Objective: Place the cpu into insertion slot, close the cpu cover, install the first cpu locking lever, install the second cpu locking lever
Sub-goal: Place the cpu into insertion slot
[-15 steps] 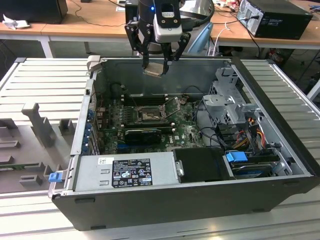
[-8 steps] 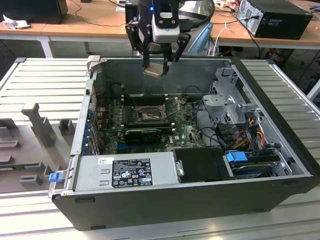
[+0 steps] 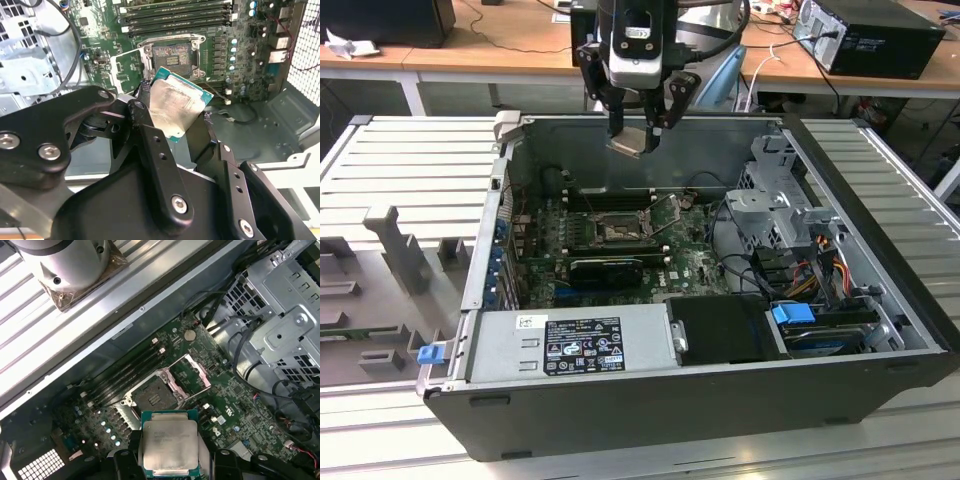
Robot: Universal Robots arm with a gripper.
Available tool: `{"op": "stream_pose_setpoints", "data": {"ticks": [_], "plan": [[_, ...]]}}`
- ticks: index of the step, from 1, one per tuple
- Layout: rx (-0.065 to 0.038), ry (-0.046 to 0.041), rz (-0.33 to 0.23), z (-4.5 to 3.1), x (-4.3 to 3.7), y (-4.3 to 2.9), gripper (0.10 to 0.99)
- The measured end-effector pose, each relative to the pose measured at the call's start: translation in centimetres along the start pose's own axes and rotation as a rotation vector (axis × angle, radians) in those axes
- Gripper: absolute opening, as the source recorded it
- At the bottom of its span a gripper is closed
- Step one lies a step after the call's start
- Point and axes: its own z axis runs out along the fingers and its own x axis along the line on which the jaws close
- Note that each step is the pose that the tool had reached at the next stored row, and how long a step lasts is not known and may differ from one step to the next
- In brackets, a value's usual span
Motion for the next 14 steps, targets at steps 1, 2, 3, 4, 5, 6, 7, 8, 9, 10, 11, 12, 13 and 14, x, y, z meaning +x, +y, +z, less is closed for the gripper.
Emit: {"op": "stream_pose_setpoints", "data": {"ticks": [1,2,3,4,5,6,7,8,9,10,11,12,13,14], "plan": [[0.000,-0.0008,0.009,0.01,0.00,0.00,0.529],[0.000,-0.0016,0.019,0.02,0.00,0.00,0.529],[-0.001,-0.0024,0.027,0.03,0.00,0.00,0.529],[-0.001,-0.0034,0.039,0.04,0.00,-0.01,0.529],[-0.001,-0.0048,0.054,0.06,0.00,-0.01,0.529],[-0.001,-0.0061,0.068,0.08,0.00,-0.01,0.529],[-0.002,-0.0070,0.079,0.09,0.00,-0.01,0.529],[-0.002,-0.0075,0.085,0.10,0.00,-0.01,0.529],[-0.002,-0.0081,0.091,0.10,0.00,-0.01,0.529],[-0.002,-0.0086,0.097,0.11,0.00,-0.01,0.529],[-0.002,-0.0091,0.102,0.11,0.00,-0.01,0.529],[-0.002,-0.0096,0.108,0.12,0.00,-0.01,0.529],[-0.002,-0.0103,0.116,0.13,0.00,-0.01,0.529],[-0.002,-0.0108,0.121,0.13,0.00,-0.01,0.529]]}}
